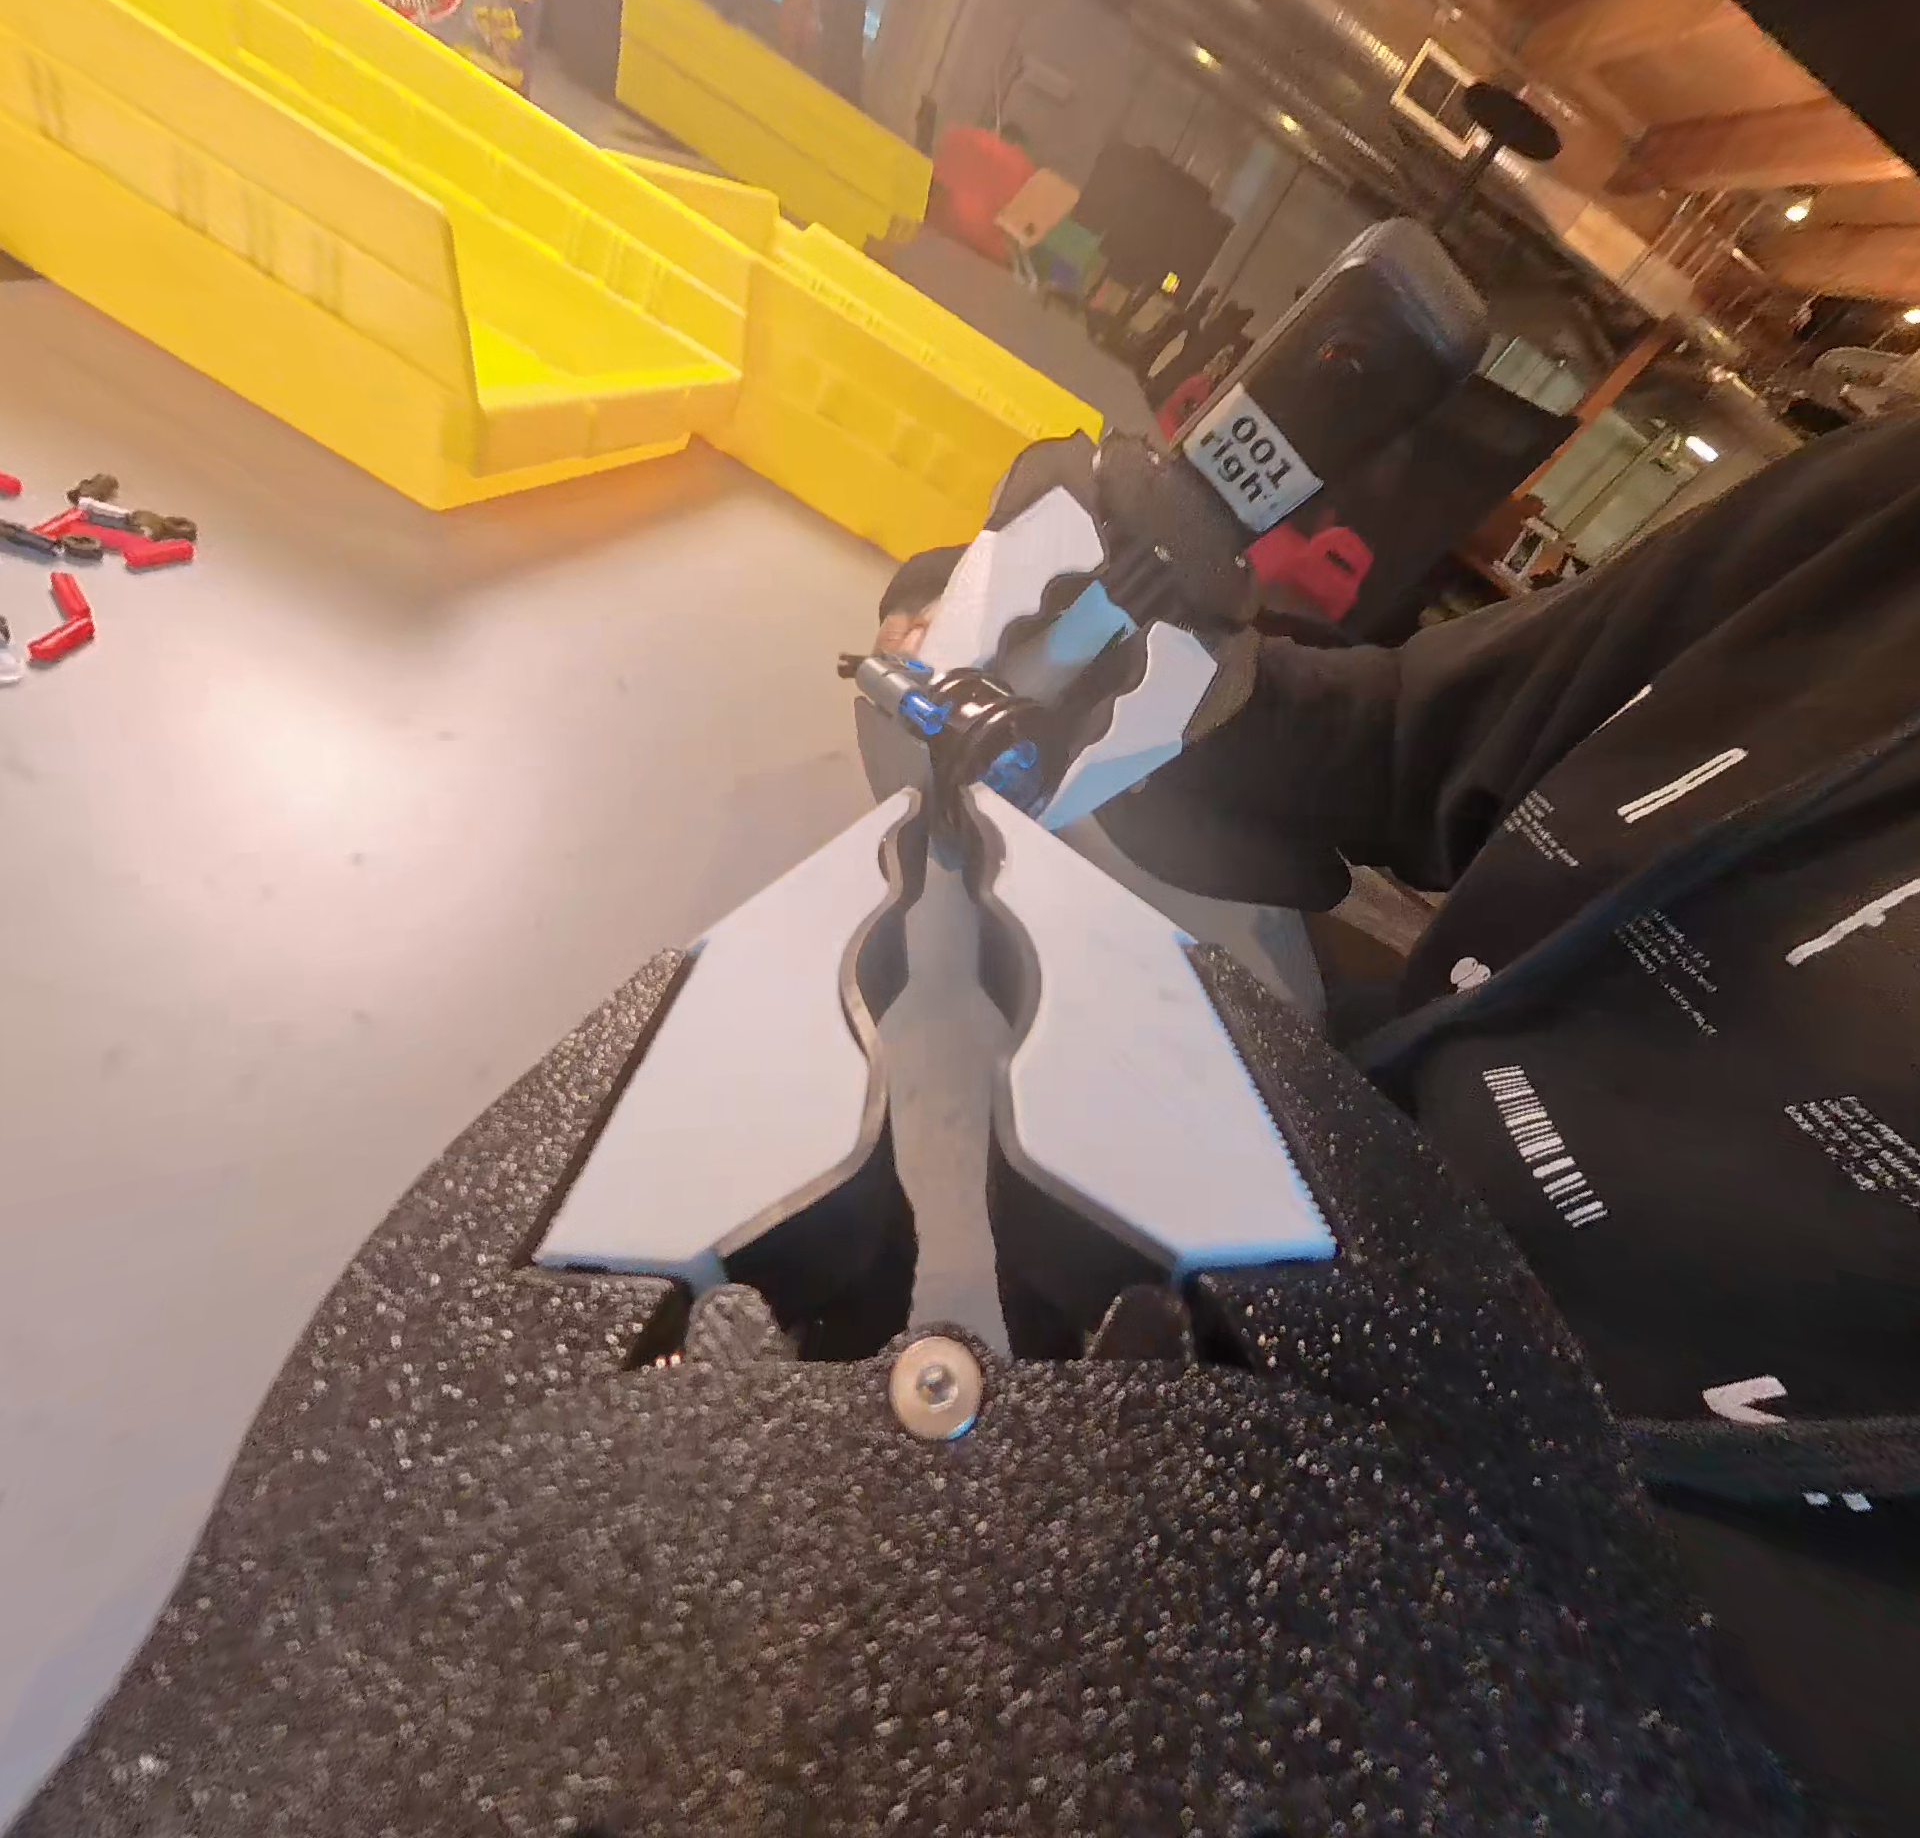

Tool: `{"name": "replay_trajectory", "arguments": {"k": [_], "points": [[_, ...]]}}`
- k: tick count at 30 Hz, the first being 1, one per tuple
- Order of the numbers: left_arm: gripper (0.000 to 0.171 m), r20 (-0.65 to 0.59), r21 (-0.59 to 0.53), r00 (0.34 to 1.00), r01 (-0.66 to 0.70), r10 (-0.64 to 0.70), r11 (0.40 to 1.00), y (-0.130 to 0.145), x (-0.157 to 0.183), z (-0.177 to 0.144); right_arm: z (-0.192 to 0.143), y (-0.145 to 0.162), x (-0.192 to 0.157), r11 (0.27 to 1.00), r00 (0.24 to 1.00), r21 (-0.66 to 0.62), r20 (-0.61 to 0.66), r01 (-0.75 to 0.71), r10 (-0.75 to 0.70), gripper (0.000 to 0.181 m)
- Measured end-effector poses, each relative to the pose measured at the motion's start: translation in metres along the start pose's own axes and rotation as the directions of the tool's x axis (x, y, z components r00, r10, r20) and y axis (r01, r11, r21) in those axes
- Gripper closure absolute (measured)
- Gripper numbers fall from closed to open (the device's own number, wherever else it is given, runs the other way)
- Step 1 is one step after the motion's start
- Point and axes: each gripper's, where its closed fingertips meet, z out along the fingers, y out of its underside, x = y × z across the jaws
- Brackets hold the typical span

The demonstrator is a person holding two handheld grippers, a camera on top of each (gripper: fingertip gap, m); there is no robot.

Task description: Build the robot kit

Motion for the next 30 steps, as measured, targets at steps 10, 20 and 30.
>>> {"name": "replay_trajectory", "arguments": {"k": [10,20,30], "points": [[0.171,0.048,-0.344,0.982,-0.155,0.182,0.926,0.048,-0.007,0.008,0.004,0.051,-0.034,0.959,0.981,-0.28,0.192,0.044,0.011,0.166],[0.171,-0.125,-0.577,0.953,-0.295,0.275,0.762,0.077,0.011,0.027,-0.006,0.039,-0.051,0.961,0.949,-0.272,0.314,0.051,0.038,0.109],[0.144,-0.041,-0.391,0.968,-0.244,0.248,0.888,0.052,0.005,0.019,0.005,0.051,-0.029,0.967,0.987,-0.255,0.144,-0.031,0.07,0.144]]}}
